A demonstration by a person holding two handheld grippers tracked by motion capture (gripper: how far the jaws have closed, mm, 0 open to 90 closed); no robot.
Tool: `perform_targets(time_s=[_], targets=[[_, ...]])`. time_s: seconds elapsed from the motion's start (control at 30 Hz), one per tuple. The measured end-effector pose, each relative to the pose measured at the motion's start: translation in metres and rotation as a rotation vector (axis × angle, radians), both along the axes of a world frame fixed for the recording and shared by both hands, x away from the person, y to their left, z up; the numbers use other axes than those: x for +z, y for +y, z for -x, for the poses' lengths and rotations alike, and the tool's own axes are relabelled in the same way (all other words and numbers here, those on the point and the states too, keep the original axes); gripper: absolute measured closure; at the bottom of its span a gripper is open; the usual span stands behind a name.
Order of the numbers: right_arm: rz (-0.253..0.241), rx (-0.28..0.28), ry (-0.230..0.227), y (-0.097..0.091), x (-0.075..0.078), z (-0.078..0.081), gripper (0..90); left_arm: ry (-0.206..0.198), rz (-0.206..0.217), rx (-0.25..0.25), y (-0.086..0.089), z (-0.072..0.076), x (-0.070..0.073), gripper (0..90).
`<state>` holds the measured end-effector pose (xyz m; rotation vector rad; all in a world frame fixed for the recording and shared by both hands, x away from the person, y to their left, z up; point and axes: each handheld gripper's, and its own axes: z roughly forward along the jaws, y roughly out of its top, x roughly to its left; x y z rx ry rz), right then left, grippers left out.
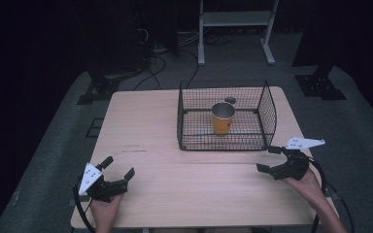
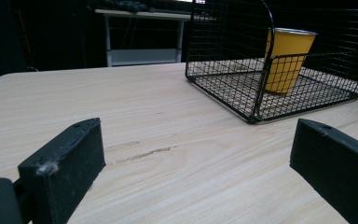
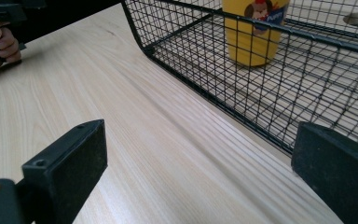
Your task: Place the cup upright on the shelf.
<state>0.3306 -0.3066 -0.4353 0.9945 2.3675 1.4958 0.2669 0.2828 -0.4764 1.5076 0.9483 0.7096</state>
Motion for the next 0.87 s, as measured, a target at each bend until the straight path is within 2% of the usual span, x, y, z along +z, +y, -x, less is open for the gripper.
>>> perform_targets(time_s=[0.43, 0.87], targets=[[-0.012, -0.043, 0.013, -0.016, -0.015, 0.012, 2.9, -0.001, -0.001, 0.000, -0.001, 0.000, 0.000, 2.4], [-0.017, -0.064, 0.013, -0.022, -0.027, 0.027, 2.9, -0.001, -0.001, 0.001, -0.001, 0.000, 0.000, 2.4]])
